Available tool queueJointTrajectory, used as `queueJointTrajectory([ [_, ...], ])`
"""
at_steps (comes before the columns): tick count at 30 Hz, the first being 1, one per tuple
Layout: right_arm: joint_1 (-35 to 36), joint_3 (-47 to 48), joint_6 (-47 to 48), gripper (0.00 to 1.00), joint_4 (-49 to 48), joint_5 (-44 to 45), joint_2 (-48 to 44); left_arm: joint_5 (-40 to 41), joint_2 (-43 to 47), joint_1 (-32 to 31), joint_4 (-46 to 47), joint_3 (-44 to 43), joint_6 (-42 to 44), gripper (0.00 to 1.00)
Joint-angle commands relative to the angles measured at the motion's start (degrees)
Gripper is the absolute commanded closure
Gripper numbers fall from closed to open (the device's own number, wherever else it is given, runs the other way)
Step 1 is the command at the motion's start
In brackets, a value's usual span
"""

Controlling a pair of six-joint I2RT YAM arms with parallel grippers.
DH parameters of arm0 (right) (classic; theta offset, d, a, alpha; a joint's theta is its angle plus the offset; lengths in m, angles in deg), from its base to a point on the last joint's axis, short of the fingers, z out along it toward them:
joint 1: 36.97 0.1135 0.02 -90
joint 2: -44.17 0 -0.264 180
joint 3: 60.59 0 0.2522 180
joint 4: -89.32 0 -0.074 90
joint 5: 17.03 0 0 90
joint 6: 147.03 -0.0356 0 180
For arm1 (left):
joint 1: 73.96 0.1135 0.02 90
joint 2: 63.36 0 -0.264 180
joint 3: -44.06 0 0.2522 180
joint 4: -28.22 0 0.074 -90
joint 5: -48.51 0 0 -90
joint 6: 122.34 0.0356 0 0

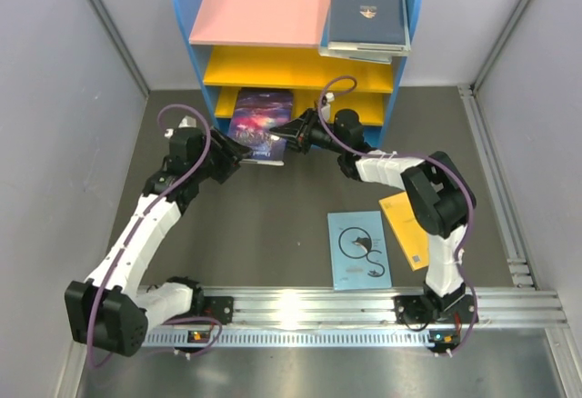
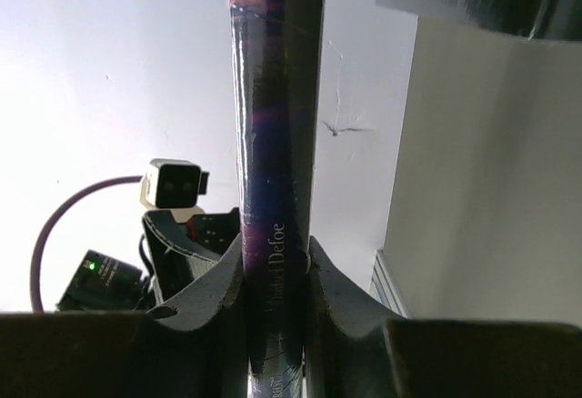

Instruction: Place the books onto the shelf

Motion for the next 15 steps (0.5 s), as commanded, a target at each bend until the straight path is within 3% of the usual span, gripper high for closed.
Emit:
queueJointTrajectory([
  [1,-0.61,5.11,-5.44,1.0,-10.24,-1.62,-0.49,5.81,-1.4,1.32,6.42,0.14,-1.37,0.41],
  [5,-0.78,5.11,-6.31,1.0,-11.46,-1.53,0.04,6.96,-1.76,2.38,6.86,0.22,-1.81,0.41],
  [6,-0.78,5.02,-6.84,1.0,-12.08,-1.36,0.39,6.96,-1.58,3.16,7.29,0.58,-2.07,0.38],
  [7,-0.78,4.85,-7.36,1.0,-12.7,-1.18,0.65,7.05,-1.4,3.6,7.91,0.84,-2.16,0.25],
  [10,-0.96,4.67,-9.3,1.0,-14.98,-0.65,1.79,9.33,-1.31,5.36,8.61,1.9,-2.95,0.1],
  [13,-0.96,5.2,-10.44,1.0,-15.95,-0.13,3.02,9.07,-1.75,6.86,10.63,3.39,-3.74,0.1],
  [15,-0.96,6.07,-11.32,1.0,-16.48,-0.12,4.07,8.46,-2.8,7.73,13.09,4.36,-4.53,0.19],
])
